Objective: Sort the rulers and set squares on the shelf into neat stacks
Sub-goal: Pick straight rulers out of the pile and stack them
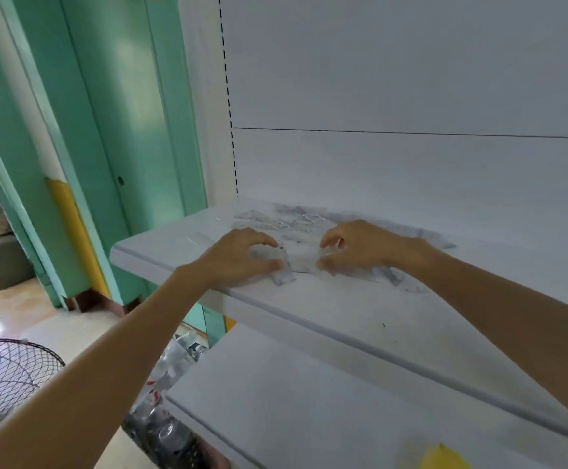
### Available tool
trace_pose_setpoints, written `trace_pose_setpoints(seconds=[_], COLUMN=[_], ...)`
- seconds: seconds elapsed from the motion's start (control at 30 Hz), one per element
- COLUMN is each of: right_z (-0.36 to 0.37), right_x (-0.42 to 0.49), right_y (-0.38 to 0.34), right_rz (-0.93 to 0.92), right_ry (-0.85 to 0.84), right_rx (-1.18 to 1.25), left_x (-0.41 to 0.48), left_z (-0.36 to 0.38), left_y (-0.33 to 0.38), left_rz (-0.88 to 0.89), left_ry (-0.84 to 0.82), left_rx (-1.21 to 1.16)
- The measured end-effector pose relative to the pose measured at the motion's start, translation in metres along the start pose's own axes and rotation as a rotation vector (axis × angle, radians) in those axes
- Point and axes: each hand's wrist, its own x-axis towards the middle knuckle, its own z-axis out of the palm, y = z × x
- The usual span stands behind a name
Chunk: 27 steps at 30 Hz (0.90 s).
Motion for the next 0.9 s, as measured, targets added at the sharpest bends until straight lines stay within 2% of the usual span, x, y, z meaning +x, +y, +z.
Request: trace_pose_setpoints(seconds=[0.17,0.3,0.43,0.57,0.73,0.9], right_z=[0.003,0.0,-0.001,0.003,0.004,0.005], right_x=[0.008,0.013,0.012,0.007,-0.007,-0.03], right_y=[0.0,-0.002,-0.006,-0.011,-0.017,-0.013], right_rz=[0.038,0.101,0.142,0.171,0.235,0.338], right_ry=[0.088,0.167,0.269,0.309,0.482,0.527], right_rx=[0.059,0.105,0.137,0.1,0.068,0.028], left_x=[0.024,0.043,0.051,0.055,0.053,0.049], left_z=[0.002,0.0,0.004,0.006,0.0,0.007], left_y=[-0.012,-0.014,-0.008,-0.001,0.002,0.005], left_rz=[0.055,0.098,0.152,0.248,0.289,0.359], left_ry=[-0.083,-0.078,-0.088,-0.022,0.036,0.065], left_rx=[-0.019,0.054,0.016,0.096,0.027,-0.049])
